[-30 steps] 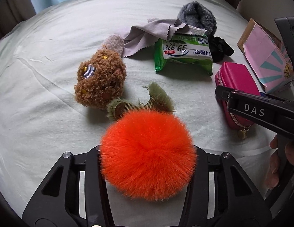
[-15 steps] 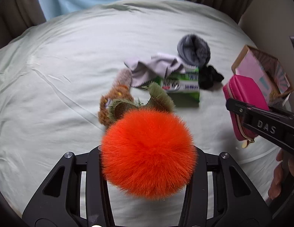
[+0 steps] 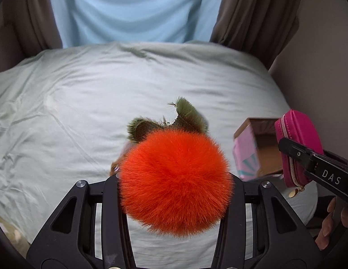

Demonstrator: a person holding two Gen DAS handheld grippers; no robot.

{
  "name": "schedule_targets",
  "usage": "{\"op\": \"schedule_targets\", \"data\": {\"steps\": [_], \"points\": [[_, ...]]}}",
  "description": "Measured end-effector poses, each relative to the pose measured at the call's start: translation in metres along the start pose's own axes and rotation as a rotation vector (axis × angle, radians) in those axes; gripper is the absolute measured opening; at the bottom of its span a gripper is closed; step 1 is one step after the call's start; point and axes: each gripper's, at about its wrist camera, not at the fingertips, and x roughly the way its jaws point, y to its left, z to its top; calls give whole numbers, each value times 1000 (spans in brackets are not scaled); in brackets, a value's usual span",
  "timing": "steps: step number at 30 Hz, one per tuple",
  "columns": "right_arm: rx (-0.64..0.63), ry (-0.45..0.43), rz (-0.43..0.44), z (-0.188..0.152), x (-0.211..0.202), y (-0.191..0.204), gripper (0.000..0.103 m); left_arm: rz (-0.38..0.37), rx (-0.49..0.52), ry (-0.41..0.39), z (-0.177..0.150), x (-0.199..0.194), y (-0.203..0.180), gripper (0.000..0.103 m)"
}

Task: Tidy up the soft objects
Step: 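Carry the pompom and pink pouch into the box and open both tools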

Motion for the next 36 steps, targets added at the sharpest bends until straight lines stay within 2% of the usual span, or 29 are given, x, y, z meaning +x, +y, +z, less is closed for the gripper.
{"op": "schedule_targets", "data": {"steps": [7,12,15,20,26,36], "points": [[50,-51,-16,38,-44,-72,44,-34,16,-53,40,-13,-88,38],[44,-58,-36,60,-54,-131,44,-54,26,-57,53,2,-158,38],[55,-40,-27,70,-49,-166,44,-64,45,-29,56,21,-201,38],[61,33,-38,85,-23,-215,44,-82,84,39,57,59,-261,38],[114,126,-31,97,21,-262,44,-89,113,164,52,119,-305,38],[194,309,-7,90,117,-314,44,-32,152,367,20,226,-343,38]]}}
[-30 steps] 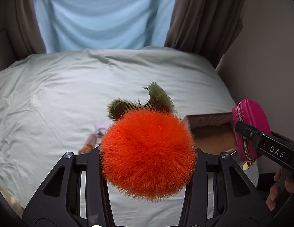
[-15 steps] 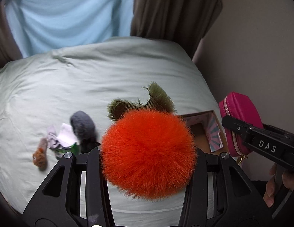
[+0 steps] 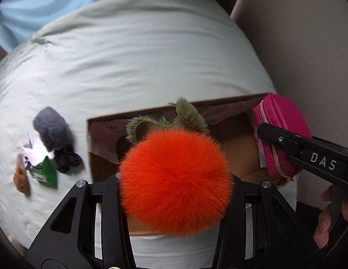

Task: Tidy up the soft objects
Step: 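Carry the pompom and pink pouch into the box and open both tools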

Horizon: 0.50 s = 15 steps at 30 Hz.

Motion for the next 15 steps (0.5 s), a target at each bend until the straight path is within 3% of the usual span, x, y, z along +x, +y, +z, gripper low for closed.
{"op": "schedule_targets", "data": {"steps": [5,10,12,13,14,15], "points": [[9,70,21,5,38,-9,44,34,55,94,2,49,-11,36],[10,119,66,8,66,-13,46,29,67,151,3,72,-16,38],[24,141,88,10,75,-14,49,1,69,153,3,73,-15,63],[37,141,89,11,78,-15,61,29,79,151,4,73,-16,93],[44,130,90,13,79,-15,74,70,94,142,3,72,-16,102],[40,125,100,14,80,-14,103,95,115,119,3,69,-16,103]]}}
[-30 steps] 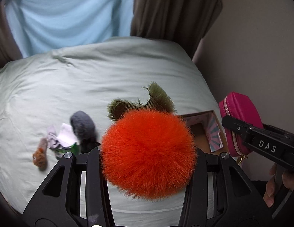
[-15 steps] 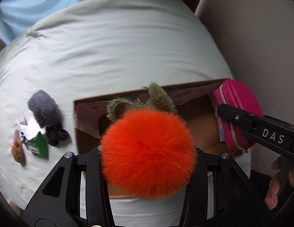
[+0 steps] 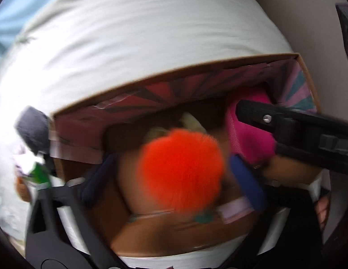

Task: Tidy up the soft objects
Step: 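Carry the pompom and pink pouch into the box and open both tools, then lift both tools out of the box and move back toward the items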

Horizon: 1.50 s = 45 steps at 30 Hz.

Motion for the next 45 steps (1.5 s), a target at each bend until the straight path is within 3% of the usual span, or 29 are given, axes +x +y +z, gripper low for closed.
{"op": "schedule_targets", "data": {"steps": [13,23,34,41,45], "points": [[-48,-1,-8,-5,-3,9,103,-51,-13,-23,-15,-23,20,103],[-67,-57,1,-24,-61,22,103,-46,-17,-115,-22,-81,23,102],[-97,-269,-16,-64,-170,47,103,-63,-17,-272,-55,-185,40,103],[-199,-392,-36,-108,-232,91,103,-70,-58,-405,-100,-260,75,103],[-265,-455,-55,-139,-254,123,103,-34,-73,-480,-131,-297,103,103]]}}
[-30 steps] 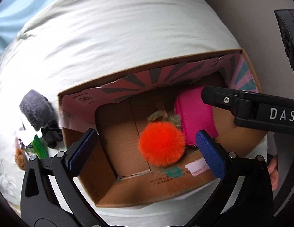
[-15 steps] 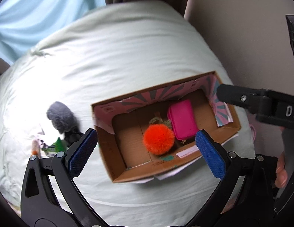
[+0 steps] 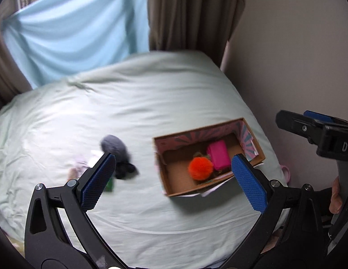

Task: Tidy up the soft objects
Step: 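Lift both tools out of the box and move back toward the items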

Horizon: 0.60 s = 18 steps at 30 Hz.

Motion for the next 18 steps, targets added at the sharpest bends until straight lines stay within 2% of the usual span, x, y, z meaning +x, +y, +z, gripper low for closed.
{"op": "schedule_targets", "data": {"steps": [3,8,13,18], "points": [[-56,-48,-13,-10,-22,30,103,29,-24,-42,-9,-29,24,103],[-112,-119,18,-31,-52,79,103,68,-49,-106,-29,-76,70,103],[-127,-134,32,-50,-62,121,103,102,-91,-146,-55,-112,124,103],[-145,-153,42,-64,-63,161,103,114,-152,-149,-76,-131,176,103]]}}
